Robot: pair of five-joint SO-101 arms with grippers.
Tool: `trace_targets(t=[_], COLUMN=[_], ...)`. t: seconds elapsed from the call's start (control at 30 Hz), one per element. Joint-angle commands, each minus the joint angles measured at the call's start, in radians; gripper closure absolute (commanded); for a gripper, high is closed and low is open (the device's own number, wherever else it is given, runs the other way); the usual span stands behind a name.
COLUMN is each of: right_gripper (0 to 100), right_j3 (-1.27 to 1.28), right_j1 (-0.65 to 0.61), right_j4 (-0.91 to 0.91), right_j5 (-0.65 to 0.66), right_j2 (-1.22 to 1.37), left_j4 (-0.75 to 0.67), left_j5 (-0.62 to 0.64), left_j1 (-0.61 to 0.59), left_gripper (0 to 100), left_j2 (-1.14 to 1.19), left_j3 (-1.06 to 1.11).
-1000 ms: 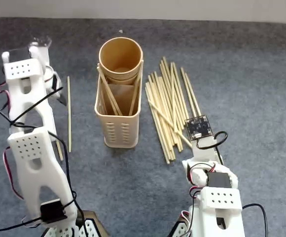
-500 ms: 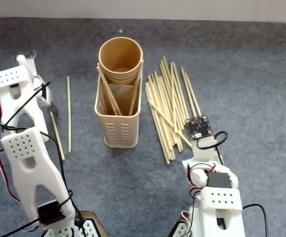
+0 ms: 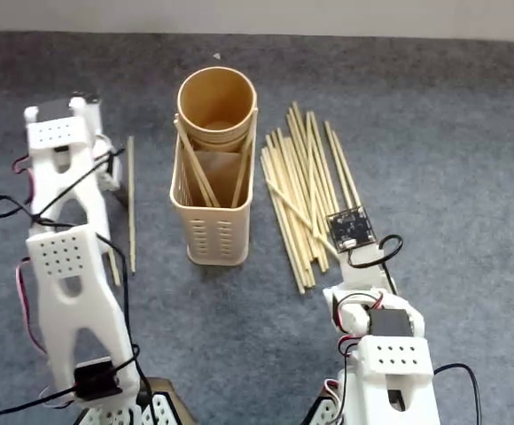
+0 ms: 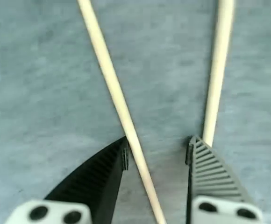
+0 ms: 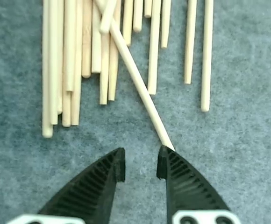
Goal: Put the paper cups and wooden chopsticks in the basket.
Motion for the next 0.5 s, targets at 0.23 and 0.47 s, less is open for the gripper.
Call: trace_targets(t=[0.23,0.47], right_gripper=[86.8,86.8], right_j3=[-0.002,-0.002], right_j1=[-0.008,-0.008], right_j4=[-0.01,-0.01], right_j5=[0.009,0.009], right_j2=[-0.013,-0.013], left_j4=[0.006,0.006], left_j5=[0.02,0.037], left_j1=[0.097,0.134], left_gripper=[78,72], left_j2=[-0.004,-0.01], left_j3=[-0.107,-0.11])
